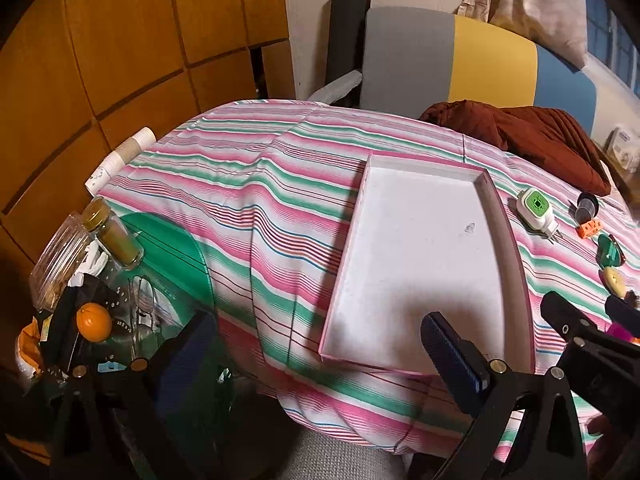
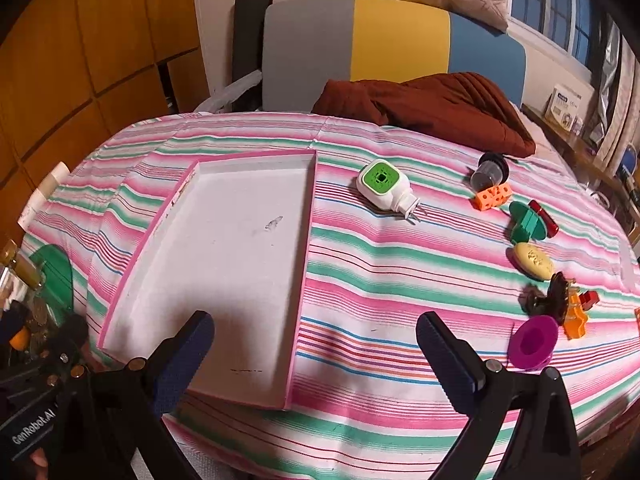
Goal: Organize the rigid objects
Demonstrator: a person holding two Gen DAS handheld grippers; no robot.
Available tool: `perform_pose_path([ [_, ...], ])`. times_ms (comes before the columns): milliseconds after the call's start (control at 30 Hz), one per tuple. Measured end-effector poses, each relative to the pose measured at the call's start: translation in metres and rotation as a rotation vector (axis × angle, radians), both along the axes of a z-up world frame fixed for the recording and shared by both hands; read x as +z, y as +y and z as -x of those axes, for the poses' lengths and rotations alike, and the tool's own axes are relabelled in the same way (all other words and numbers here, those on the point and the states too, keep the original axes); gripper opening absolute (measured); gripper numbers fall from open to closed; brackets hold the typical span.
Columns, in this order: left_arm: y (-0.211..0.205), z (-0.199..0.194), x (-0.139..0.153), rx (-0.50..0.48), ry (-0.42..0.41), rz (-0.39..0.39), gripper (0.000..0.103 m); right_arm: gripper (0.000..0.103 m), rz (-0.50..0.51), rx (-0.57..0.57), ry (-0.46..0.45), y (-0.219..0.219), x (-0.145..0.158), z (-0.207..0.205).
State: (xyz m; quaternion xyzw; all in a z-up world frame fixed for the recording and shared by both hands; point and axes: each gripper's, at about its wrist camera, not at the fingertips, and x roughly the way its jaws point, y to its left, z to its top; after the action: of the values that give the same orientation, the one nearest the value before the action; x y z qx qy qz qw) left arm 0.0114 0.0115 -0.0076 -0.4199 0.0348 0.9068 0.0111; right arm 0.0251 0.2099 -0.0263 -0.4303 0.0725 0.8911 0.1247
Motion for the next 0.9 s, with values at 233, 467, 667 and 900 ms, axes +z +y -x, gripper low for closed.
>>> perform_pose_path([
  [233,0.005,0.001,-0.004,-0.07,-0.067,-0.093,0.103,0.103,0.006,-0.018,0.011,0.006,0.0,-0.005],
  [467,0.029,-0.008,-0.014,-0.138,-0.078,-0.079,0.103,0.103,-0.027,-0.09,0.006,0.036,0.0,-0.02],
  [667,0.059,-0.02,-0.01,-0.282,-0.085,-0.132,0.103,0.101,-0.007,-0.225,-0.02,0.089,-0.008,-0.041],
  [900,0.087,-0.034,-0.002,-0.405,-0.061,-0.17,0.103,0.097,0.03,-0.41,-0.04,0.165,-0.015,-0.078],
])
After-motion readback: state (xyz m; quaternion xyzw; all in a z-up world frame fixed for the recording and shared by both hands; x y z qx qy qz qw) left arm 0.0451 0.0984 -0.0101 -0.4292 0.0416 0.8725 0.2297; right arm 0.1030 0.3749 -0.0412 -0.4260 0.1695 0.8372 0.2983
